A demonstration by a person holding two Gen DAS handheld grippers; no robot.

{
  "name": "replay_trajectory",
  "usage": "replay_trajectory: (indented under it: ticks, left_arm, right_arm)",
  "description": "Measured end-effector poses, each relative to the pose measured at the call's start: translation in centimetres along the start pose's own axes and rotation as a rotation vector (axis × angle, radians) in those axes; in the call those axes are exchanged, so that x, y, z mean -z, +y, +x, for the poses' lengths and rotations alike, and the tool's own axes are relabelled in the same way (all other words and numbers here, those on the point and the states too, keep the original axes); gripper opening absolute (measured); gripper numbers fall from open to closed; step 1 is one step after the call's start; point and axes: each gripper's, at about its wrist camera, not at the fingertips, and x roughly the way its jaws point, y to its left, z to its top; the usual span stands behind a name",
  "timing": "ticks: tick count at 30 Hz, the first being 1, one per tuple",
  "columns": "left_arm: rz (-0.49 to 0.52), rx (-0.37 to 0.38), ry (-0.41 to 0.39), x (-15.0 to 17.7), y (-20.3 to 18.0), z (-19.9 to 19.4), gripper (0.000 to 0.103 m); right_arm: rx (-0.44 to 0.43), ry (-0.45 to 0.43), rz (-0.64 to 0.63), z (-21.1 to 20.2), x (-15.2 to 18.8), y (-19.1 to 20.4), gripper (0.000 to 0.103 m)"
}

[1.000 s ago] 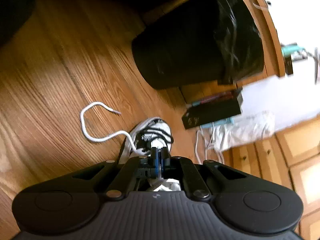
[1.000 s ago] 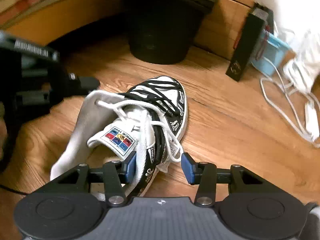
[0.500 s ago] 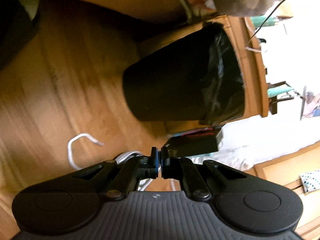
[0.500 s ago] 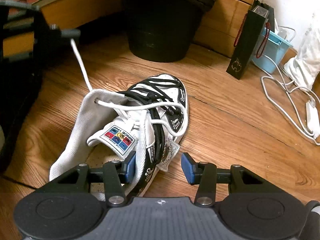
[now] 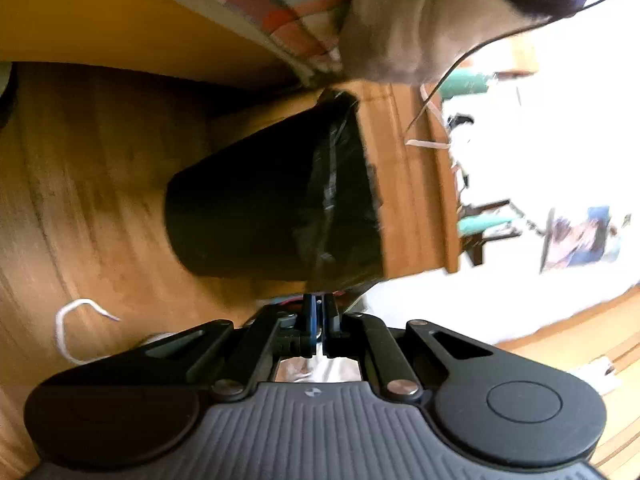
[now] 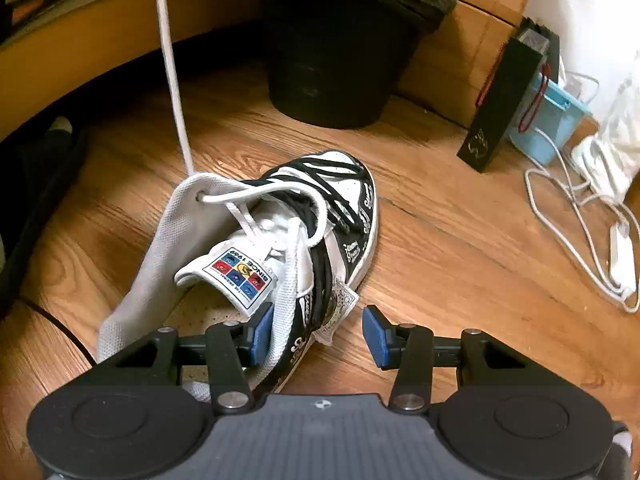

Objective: Lace up shoes with both hands

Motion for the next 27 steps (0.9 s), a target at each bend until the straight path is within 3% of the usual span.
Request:
replay_trajectory:
  ticks: [9,14,27]
  left_arm:
    - [0.044,0.045,-0.020,-0.7,-2.7,-0.7,0.002]
    - [0.018,0.080,-0.017,-0.3,-3.7,-0.7,0.002]
    - [0.051,0.061,-0.021,-0.5,-4.1,-1.0,0.003]
  right_arm:
    - [0.007,0.005,-0.018,0.1,-0.1,0.0,0.050]
    - [0.020,0.003,-0.021,0.1,0.1,0.2,0.050]
    - [0.011,0.014,-0.030,0.1,-0.1,0.1,0.050]
